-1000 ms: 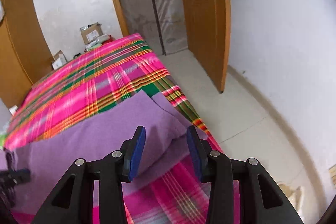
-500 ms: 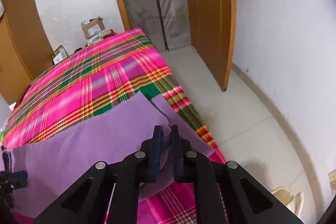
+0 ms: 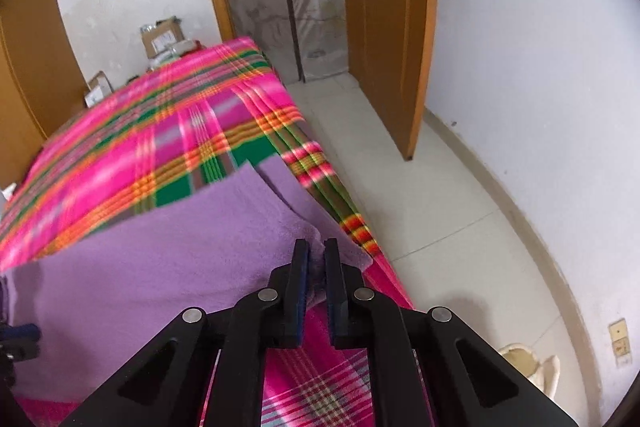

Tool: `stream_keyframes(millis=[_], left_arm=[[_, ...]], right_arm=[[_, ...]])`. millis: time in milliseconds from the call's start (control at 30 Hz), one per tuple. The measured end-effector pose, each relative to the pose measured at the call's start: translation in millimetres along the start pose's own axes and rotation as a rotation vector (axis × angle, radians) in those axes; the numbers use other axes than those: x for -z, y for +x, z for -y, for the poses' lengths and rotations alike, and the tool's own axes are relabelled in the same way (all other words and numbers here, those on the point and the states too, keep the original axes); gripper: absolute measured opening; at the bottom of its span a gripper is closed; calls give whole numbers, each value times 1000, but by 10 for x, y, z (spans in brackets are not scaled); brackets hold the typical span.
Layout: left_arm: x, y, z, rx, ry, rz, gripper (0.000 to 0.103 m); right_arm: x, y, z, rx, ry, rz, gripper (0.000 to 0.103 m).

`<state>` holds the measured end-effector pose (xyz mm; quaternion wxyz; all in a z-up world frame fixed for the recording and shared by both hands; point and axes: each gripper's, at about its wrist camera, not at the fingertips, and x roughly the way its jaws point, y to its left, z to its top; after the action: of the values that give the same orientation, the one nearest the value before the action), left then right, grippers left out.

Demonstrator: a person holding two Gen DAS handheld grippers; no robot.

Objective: Fold clothes

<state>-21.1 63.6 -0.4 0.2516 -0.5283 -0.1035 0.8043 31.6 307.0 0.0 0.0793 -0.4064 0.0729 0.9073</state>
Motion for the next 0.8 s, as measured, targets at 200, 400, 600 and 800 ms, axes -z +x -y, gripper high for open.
stream_keyframes(millis=[200, 400, 600, 800], left_arm=[[-23, 32, -8, 8, -11, -1, 34], [-32, 50, -15, 7, -10, -2, 34], [-47, 68, -12, 7, -10, -3, 34], [-55, 81, -17, 10, -11, -4, 35]], right_arm=[[-20, -103, 98, -32, 11, 46, 27], [6, -88, 219, -74, 64, 33, 55], [36, -13, 243, -84, 102, 5, 55], [3, 38, 85, -27, 35, -12, 35]])
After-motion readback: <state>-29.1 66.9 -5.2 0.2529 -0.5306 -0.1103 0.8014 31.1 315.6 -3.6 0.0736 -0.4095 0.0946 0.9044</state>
